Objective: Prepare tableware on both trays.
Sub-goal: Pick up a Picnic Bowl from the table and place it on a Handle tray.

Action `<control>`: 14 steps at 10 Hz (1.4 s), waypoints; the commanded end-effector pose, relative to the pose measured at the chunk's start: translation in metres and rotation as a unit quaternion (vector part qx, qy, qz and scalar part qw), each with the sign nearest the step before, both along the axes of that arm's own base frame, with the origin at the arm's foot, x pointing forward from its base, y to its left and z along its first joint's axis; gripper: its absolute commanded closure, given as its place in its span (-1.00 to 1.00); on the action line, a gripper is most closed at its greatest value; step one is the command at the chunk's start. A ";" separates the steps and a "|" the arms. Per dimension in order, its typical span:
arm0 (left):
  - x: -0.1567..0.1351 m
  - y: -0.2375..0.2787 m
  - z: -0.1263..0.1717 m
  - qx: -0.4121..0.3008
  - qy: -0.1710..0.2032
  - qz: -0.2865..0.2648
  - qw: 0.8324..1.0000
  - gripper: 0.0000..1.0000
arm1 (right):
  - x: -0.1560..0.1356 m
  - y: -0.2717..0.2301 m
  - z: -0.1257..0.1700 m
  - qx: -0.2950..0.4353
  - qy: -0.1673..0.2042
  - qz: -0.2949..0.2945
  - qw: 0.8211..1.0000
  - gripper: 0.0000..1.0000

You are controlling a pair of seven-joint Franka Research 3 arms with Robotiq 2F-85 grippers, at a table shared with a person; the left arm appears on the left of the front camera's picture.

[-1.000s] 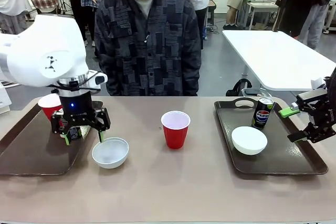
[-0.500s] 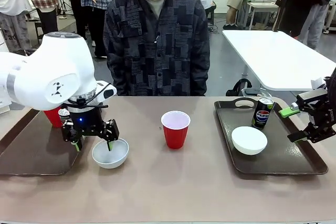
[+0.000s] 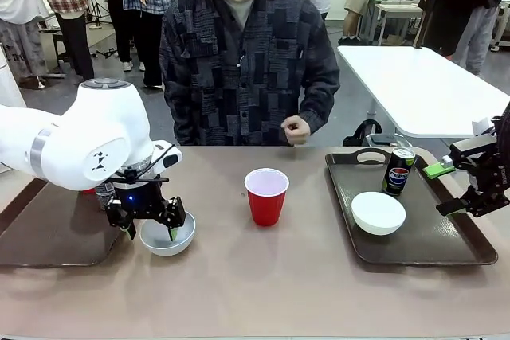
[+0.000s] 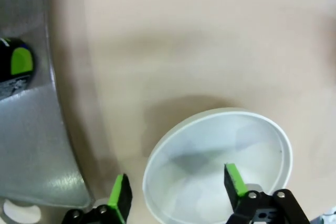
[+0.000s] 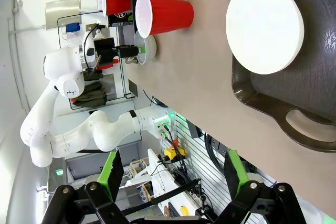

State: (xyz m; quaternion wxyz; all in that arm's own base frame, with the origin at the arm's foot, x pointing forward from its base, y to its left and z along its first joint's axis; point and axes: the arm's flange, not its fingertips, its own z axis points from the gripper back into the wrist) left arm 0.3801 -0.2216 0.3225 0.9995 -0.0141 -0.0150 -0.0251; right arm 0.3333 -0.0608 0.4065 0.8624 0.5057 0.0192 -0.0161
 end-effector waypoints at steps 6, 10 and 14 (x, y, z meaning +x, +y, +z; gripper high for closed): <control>0.007 0.001 0.016 0.007 -0.014 -0.001 1.000 1.00 | -0.001 -0.001 0.000 0.008 -0.002 0.000 1.000 -1.00; -0.006 0.006 0.041 0.002 -0.023 -0.002 1.000 1.00 | -0.001 -0.001 0.000 0.008 -0.002 0.000 1.000 -1.00; -0.059 0.021 0.123 0.042 -0.034 -0.017 0.998 1.00 | -0.001 -0.001 0.000 0.008 -0.002 0.000 1.000 -1.00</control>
